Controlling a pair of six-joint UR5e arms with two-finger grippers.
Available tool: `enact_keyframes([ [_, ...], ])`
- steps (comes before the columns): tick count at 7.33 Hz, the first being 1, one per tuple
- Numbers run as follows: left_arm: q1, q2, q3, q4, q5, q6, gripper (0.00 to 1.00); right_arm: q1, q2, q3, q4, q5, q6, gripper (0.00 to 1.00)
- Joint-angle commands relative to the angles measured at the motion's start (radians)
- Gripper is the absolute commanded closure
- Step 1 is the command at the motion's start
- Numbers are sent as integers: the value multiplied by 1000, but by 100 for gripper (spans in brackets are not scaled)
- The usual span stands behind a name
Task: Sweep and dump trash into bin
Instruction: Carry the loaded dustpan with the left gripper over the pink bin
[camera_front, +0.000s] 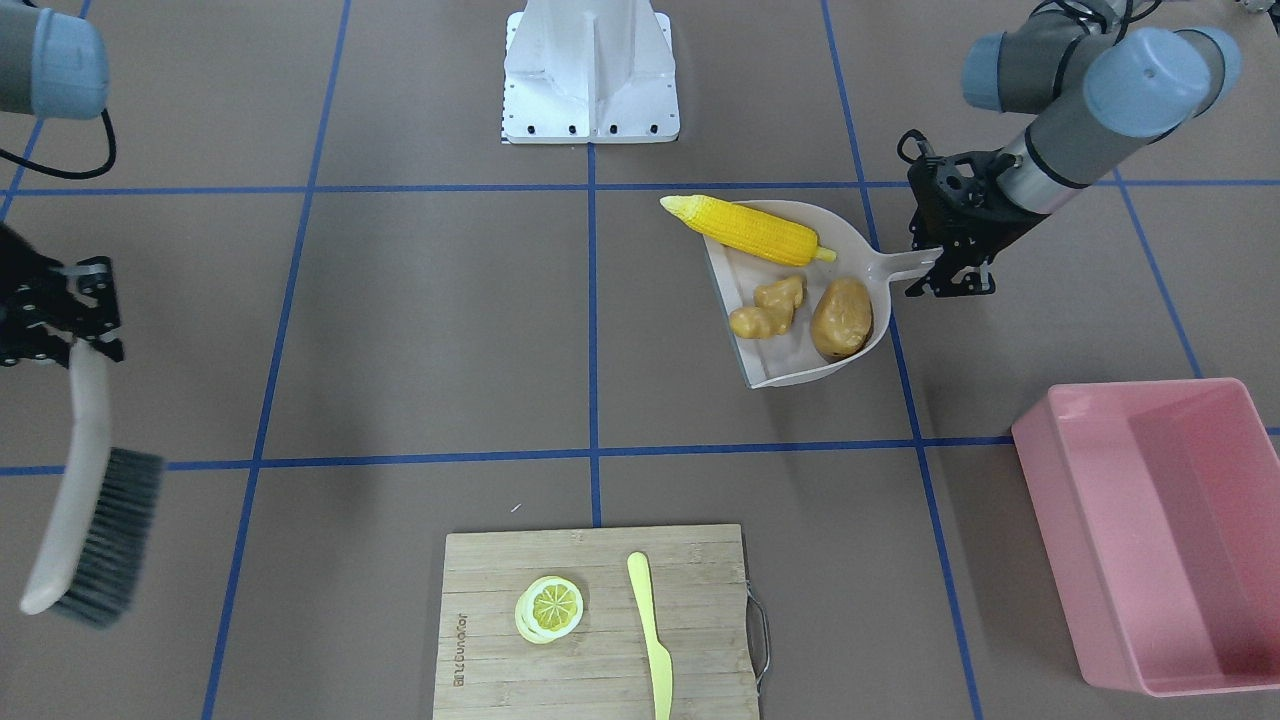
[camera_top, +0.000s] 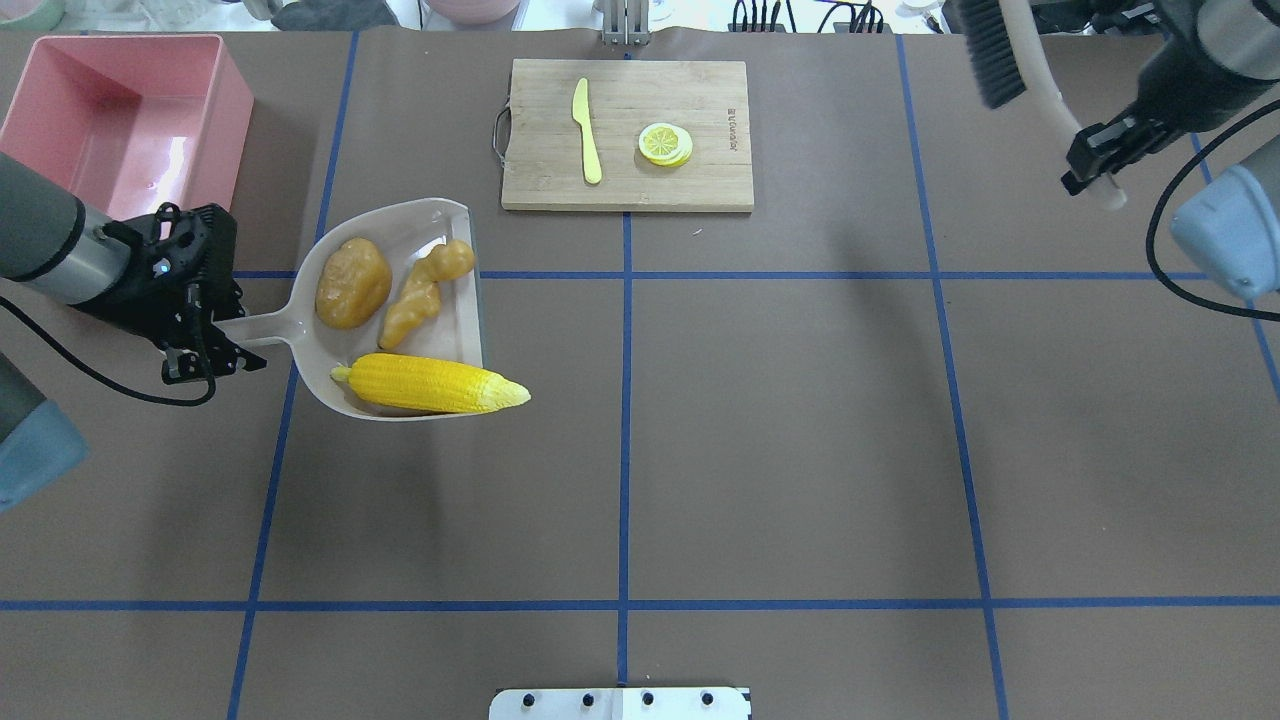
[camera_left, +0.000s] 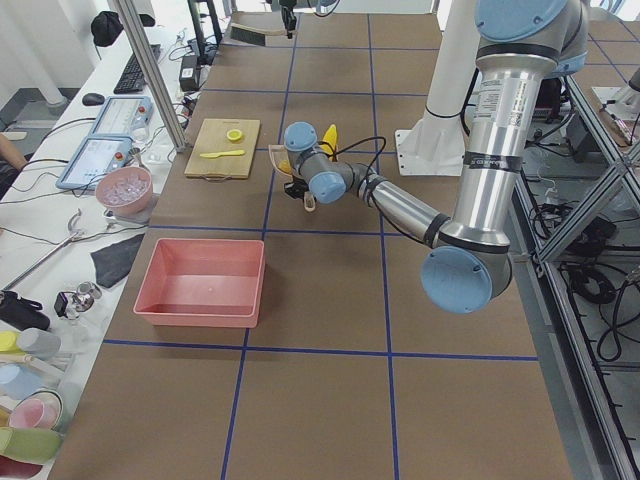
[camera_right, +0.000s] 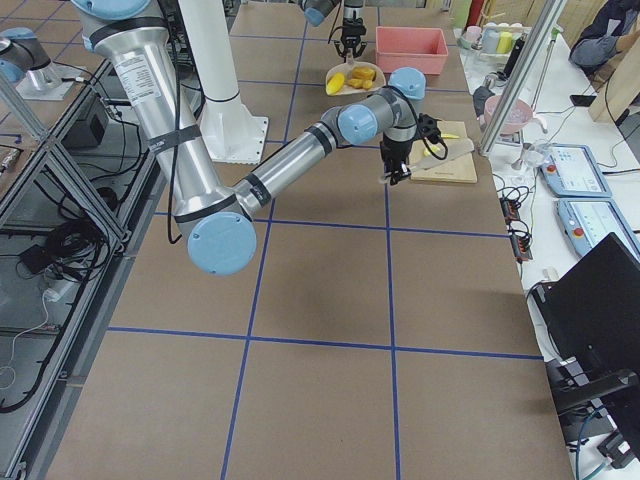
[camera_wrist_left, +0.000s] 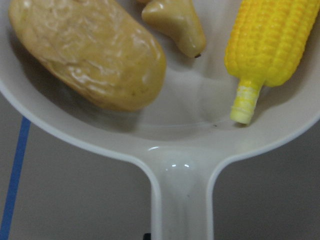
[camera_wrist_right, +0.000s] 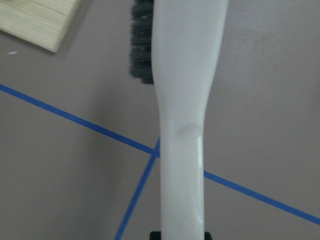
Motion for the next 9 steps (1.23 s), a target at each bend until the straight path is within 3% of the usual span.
enact_keyframes([
  [1, -84, 5, 17, 10, -72, 29, 100, 9, 8, 27, -354, -91, -32, 100],
  [2, -130, 37, 20, 11, -92, 53, 100, -27, 35, 41, -525, -180, -32, 100],
  [4, -190, 63, 24, 19, -97, 135, 100, -115, -1, 17, -639, -312, -23, 100],
  [5, -250, 65, 29, 86, -119, 218, 100, -123, -65, 14, -625, -401, -29, 100],
  [7, -365, 51, 29, 311, -130, 477, 100, -123, -169, 17, -491, -399, -26, 100],
  [9, -445, 50, 56, 358, -136, 561, 100, -126, -201, 21, -446, -373, 1, 100],
])
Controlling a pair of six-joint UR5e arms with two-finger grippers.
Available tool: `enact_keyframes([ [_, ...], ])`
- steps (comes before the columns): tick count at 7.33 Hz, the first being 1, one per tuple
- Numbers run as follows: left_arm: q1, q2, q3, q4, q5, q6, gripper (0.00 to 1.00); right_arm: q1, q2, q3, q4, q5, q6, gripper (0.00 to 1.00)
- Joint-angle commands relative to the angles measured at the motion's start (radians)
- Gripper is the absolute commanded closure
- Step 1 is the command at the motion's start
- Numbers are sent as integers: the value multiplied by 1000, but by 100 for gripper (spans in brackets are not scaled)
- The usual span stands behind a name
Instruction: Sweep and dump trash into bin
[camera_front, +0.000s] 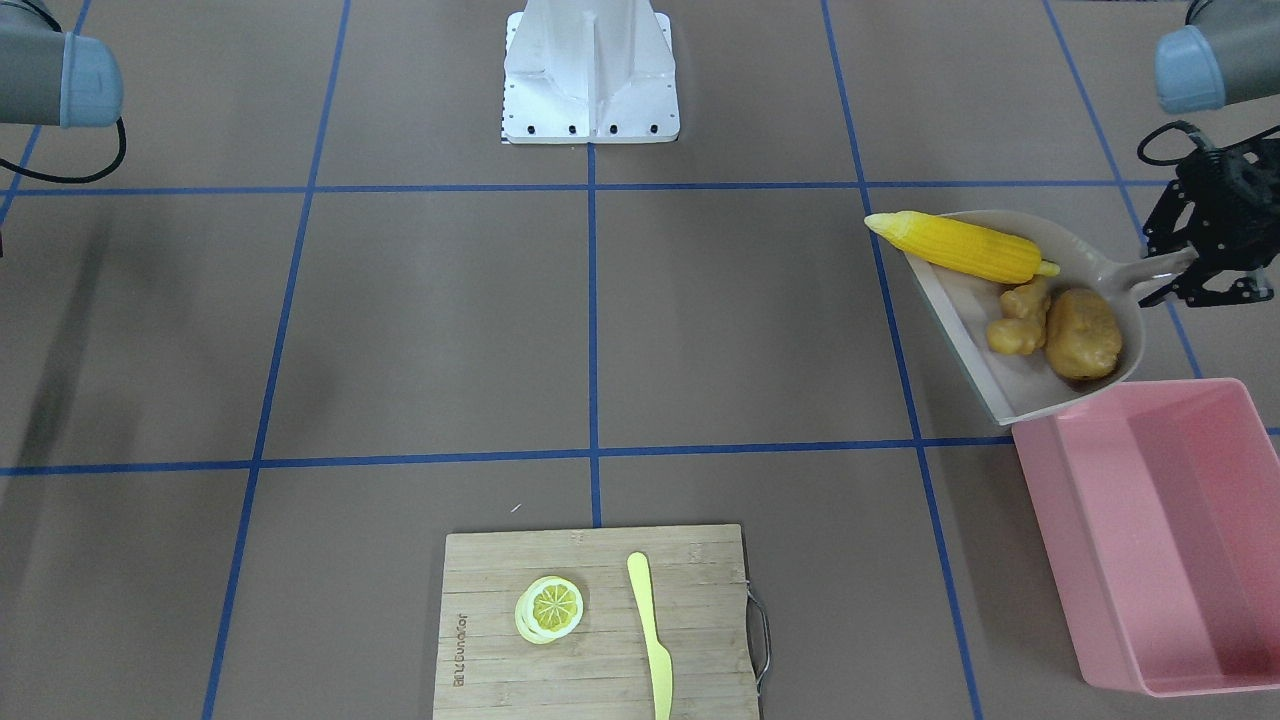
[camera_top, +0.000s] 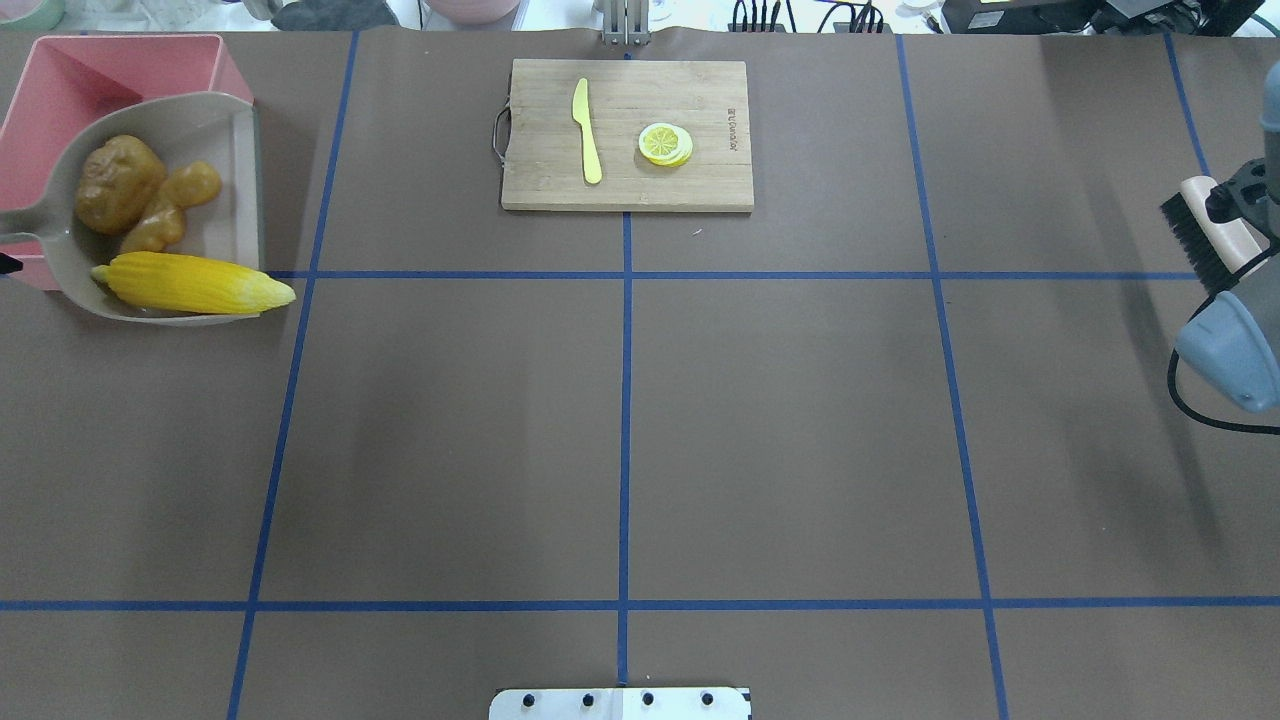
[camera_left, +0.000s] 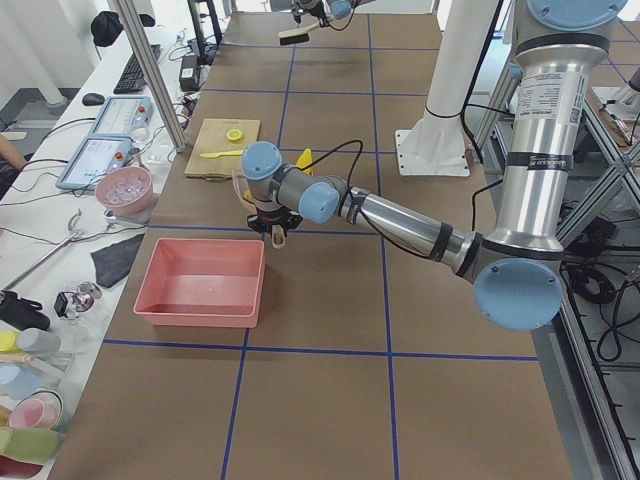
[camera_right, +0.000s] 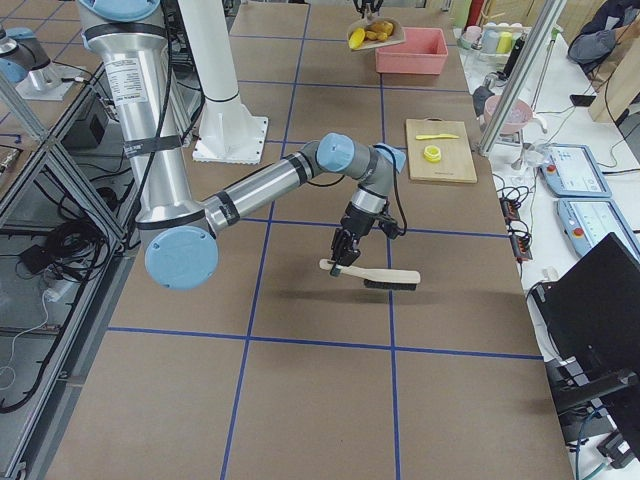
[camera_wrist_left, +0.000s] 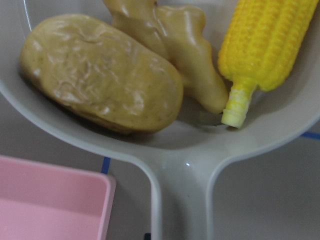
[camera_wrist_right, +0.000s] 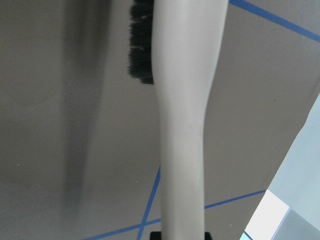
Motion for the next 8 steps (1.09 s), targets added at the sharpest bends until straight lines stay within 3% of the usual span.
enact_keyframes([
  [1, -92, -4, 63, 39, -48, 113, 100, -4, -40, 24, 28, 40, 44, 100],
  [4, -174, -69, 236, 41, -74, 259, 100, -10, -231, 140, 137, 54, 60, 100],
  [8, -252, -221, 458, 163, -86, 428, 100, -34, -383, 136, 361, 56, 133, 100],
])
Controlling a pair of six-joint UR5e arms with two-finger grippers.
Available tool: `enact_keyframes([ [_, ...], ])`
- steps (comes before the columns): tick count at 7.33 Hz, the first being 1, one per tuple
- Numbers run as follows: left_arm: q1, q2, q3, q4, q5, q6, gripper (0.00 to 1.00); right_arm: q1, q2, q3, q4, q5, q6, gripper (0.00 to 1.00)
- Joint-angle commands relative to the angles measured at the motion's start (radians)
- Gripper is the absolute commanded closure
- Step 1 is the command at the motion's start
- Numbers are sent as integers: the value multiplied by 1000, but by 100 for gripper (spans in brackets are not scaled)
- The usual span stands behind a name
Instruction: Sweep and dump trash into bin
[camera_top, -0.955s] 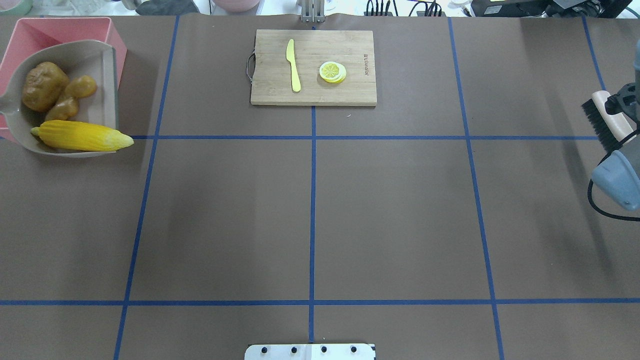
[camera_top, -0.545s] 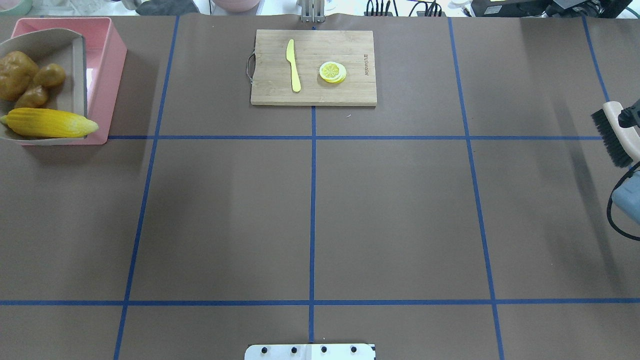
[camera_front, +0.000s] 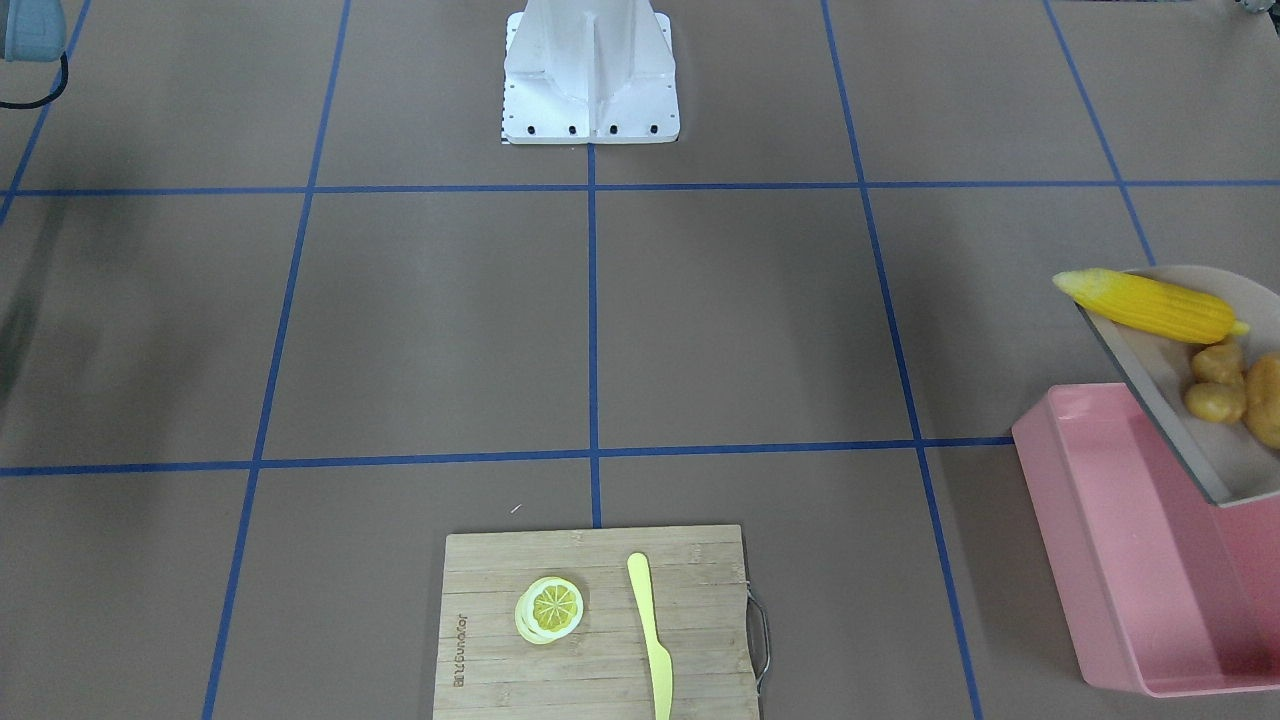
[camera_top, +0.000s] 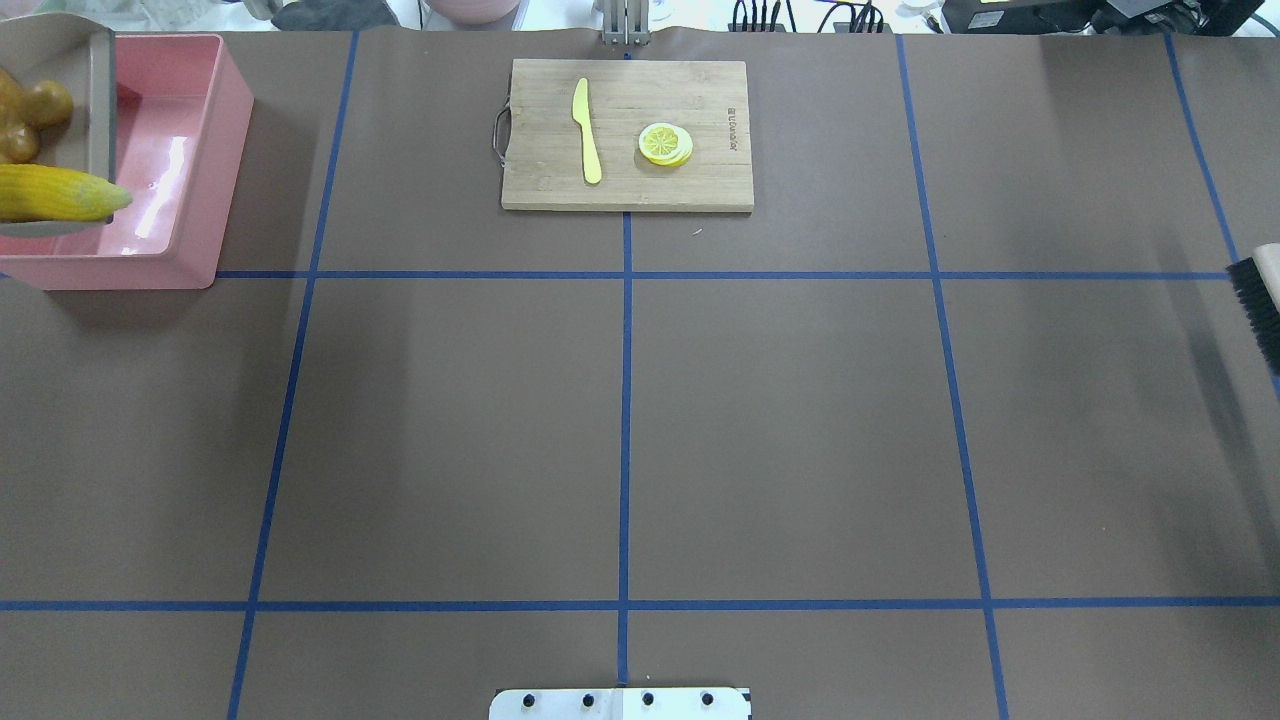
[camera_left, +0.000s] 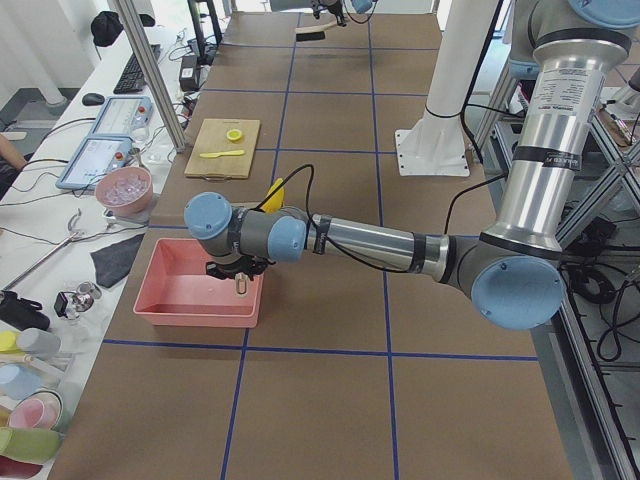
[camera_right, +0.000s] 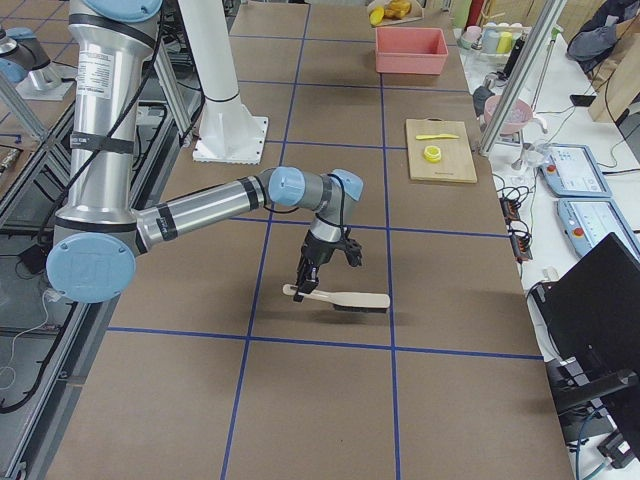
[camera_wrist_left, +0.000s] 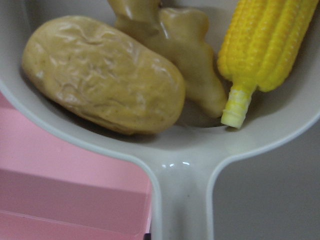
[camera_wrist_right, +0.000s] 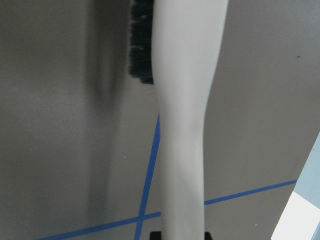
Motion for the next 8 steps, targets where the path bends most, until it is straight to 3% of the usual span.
enact_keyframes([
  [1, -19, -43, 79, 34, -4, 44, 100, -22, -65, -10, 124, -7, 34, 100],
  [8, -38, -57, 185, -69, 86, 67, 100, -51, -59, -140, 301, 28, 69, 100],
])
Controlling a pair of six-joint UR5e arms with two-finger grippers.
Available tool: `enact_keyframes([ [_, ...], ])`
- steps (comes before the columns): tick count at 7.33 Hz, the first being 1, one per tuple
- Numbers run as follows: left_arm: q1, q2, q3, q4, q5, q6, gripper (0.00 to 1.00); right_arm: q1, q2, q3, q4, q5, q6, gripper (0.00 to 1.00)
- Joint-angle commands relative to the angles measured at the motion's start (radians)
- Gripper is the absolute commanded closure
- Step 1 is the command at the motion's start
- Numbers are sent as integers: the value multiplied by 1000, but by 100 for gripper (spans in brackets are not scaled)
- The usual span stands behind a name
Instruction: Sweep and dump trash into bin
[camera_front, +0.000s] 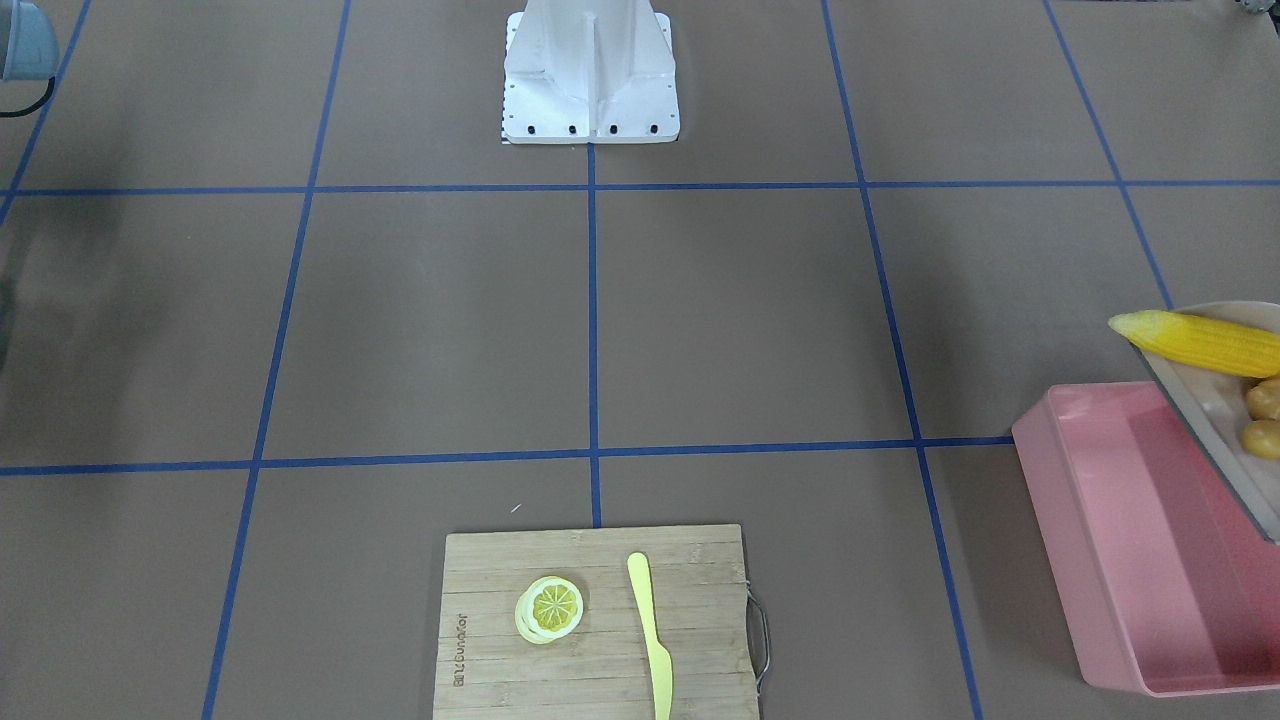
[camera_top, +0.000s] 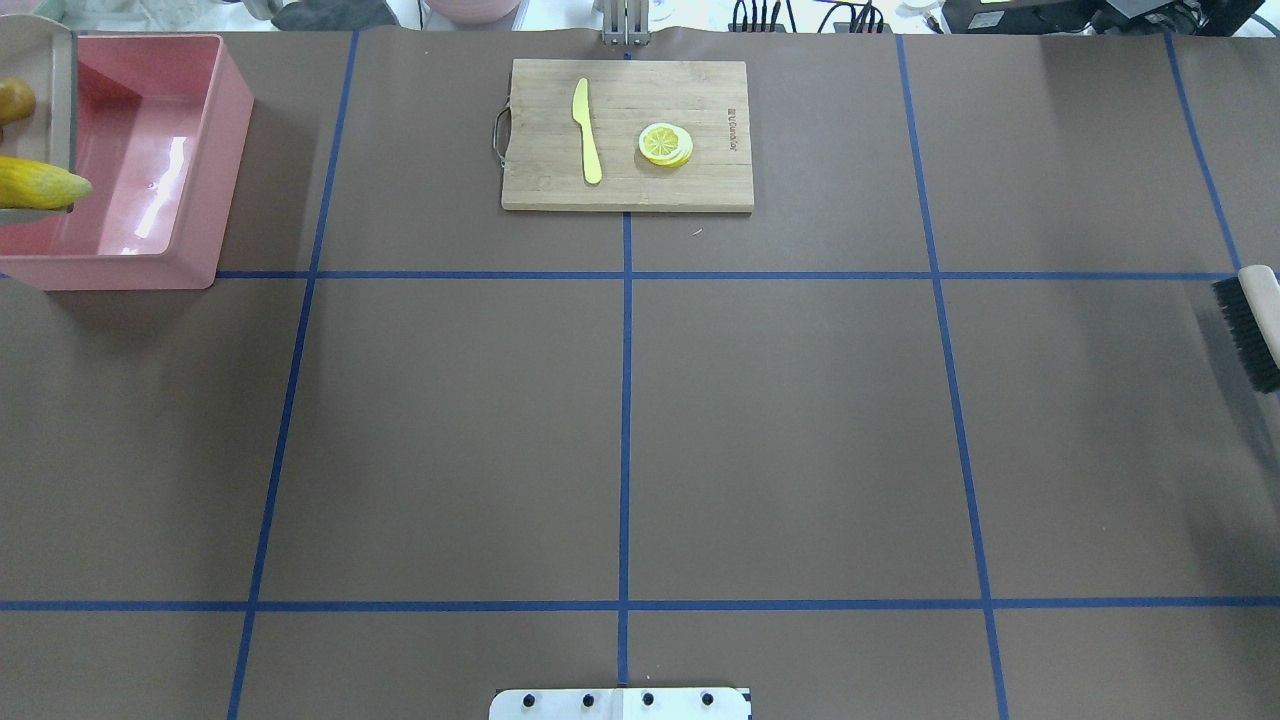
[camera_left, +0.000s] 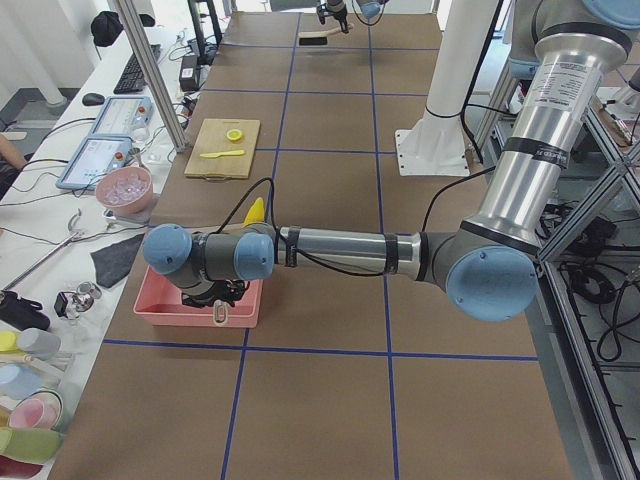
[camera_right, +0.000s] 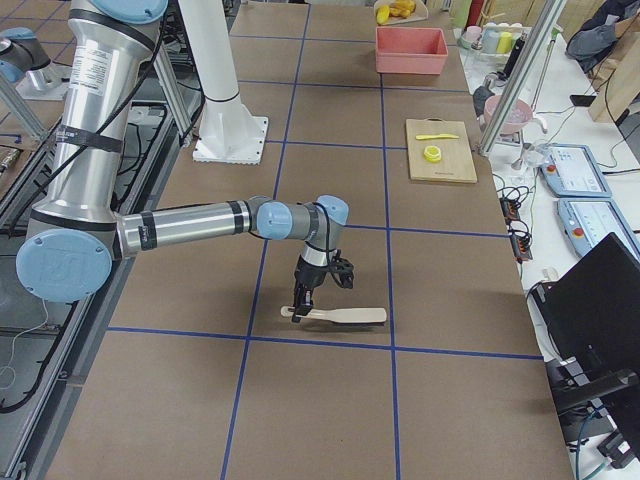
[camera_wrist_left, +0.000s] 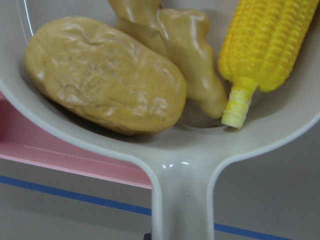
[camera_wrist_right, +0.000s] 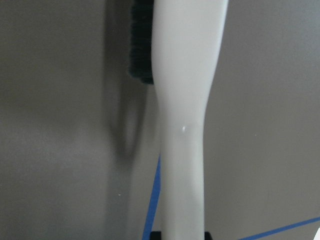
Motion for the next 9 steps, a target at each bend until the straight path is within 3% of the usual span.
enact_keyframes([
  [1, -4, -5, 6, -16, 57, 1, 100, -8, 15, -21, 15, 22, 21, 100],
  [3, -4, -18, 6, -16, 103, -2, 100, -35, 18, -21, 15, 24, 53, 100],
  [6, -3, -41, 2, -15, 254, 1, 100, -39, 50, -45, 15, 34, 53, 96],
  [7, 2, -47, 0, -15, 305, 2, 100, -39, 53, -49, 15, 34, 51, 61],
  [8, 5, -47, -1, -15, 337, 2, 100, -39, 55, -49, 13, 50, 53, 38],
  [9, 6, -47, 2, -16, 357, 2, 100, -39, 56, -47, 15, 48, 50, 0],
])
